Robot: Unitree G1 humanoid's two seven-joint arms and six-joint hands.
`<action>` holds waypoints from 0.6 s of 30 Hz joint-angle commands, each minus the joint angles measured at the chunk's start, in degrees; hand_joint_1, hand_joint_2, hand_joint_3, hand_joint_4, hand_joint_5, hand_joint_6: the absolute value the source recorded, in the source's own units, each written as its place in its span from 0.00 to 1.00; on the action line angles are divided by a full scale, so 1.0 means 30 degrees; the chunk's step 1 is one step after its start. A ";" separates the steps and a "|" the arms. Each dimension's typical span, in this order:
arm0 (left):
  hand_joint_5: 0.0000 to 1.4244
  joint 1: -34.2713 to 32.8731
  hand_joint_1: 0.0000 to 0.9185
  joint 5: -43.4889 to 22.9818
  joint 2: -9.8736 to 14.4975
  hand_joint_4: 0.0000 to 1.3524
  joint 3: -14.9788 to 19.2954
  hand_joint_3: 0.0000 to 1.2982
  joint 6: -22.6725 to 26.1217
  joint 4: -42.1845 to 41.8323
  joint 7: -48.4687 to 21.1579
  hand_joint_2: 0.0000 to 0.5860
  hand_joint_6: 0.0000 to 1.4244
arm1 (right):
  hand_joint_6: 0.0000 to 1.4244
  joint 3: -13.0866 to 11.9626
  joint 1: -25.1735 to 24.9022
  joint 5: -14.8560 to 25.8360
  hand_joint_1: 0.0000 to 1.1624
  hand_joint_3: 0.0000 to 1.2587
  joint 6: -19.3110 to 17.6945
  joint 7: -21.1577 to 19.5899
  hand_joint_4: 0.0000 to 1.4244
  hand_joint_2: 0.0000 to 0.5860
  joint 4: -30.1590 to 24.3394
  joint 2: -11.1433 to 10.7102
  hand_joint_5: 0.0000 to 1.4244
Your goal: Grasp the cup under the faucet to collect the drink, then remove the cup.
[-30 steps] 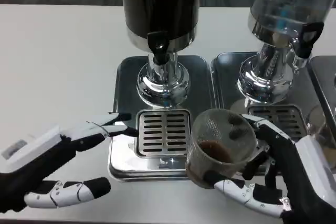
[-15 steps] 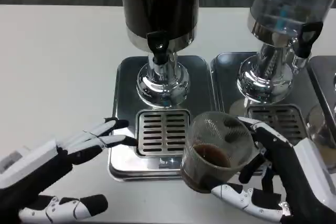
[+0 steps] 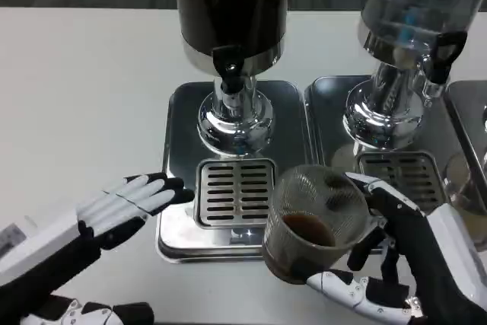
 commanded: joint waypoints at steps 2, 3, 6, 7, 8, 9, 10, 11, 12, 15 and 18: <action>0.00 0.0261 0.00 0.0542 0.0405 0.00 0.0239 0.04 -0.0497 -0.0322 0.0605 0.23 0.01 | 0.90 -0.0097 -0.0242 0.0261 0.63 0.45 -0.0898 -0.0060 0.46 0.57 -0.0679 0.0070 0.64; 0.00 0.0289 0.00 0.0605 0.0429 0.00 0.0266 0.04 -0.0534 -0.0335 0.0673 0.23 0.00 | 0.90 -0.0110 -0.0257 0.0279 0.63 0.45 -0.0924 -0.0075 0.46 0.57 -0.0645 0.0084 0.64; 0.00 0.0302 0.00 0.0742 0.0540 0.00 0.0231 0.04 -0.0603 -0.0333 0.0853 0.23 0.00 | 0.90 -0.0131 -0.0259 0.0288 0.63 0.45 -0.0981 -0.0049 0.46 0.57 -0.0633 0.0086 0.64; 0.00 0.0283 0.00 0.0786 0.0579 0.00 0.0201 0.05 -0.0625 -0.0315 0.0904 0.23 0.00 | 0.90 -0.0151 -0.0280 0.0328 0.63 0.45 -0.0975 -0.0026 0.46 0.57 -0.0601 0.0092 0.64; 0.00 0.0269 0.00 0.0877 0.0608 0.00 0.0202 0.05 -0.0674 -0.0302 0.0995 0.23 0.00 | 0.90 -0.0170 -0.0288 0.0347 0.63 0.45 -0.0972 -0.0035 0.46 0.57 -0.0563 0.0112 0.64; 0.00 0.0256 0.00 0.0953 0.0630 0.00 0.0203 0.05 -0.0727 -0.0285 0.1081 0.23 0.00 | 0.90 -0.0178 -0.0284 0.0349 0.63 0.45 -0.0990 -0.0062 0.46 0.57 -0.0539 0.0136 0.64; 0.00 0.0246 0.00 0.1016 0.0642 0.00 0.0216 0.05 -0.0765 -0.0273 0.1146 0.22 0.00 | 0.90 -0.0179 -0.0282 0.0367 0.63 0.45 -0.1027 -0.0070 0.46 0.57 -0.0518 0.0142 0.64; 0.00 0.0252 0.00 0.1075 0.0669 0.00 0.0223 0.05 -0.0821 -0.0267 0.1187 0.22 0.00 | 0.90 -0.0176 -0.0263 0.0338 0.63 0.45 -0.1034 -0.0077 0.46 0.57 -0.0527 0.0150 0.64; 0.00 0.0245 0.00 0.1129 0.0711 0.00 0.0203 0.05 -0.0865 -0.0259 0.1229 0.22 0.00 | 0.90 -0.0178 -0.0276 0.0319 0.63 0.45 -0.1022 -0.0067 0.46 0.57 -0.0526 0.0160 0.64; 0.00 0.0216 0.00 0.1245 0.0838 0.00 0.0114 0.05 -0.0930 -0.0255 0.1338 0.22 0.00 | 0.90 -0.0225 -0.0337 0.0424 0.63 0.45 -0.1087 -0.0043 0.46 0.57 -0.0469 0.0168 0.64; 0.00 0.0211 0.00 0.1322 0.0919 0.00 0.0114 0.05 -0.0948 -0.0299 0.1394 0.22 0.00 | 0.90 -0.0279 -0.0399 0.0452 0.63 0.45 -0.1111 -0.0016 0.47 0.57 -0.0422 0.0167 0.64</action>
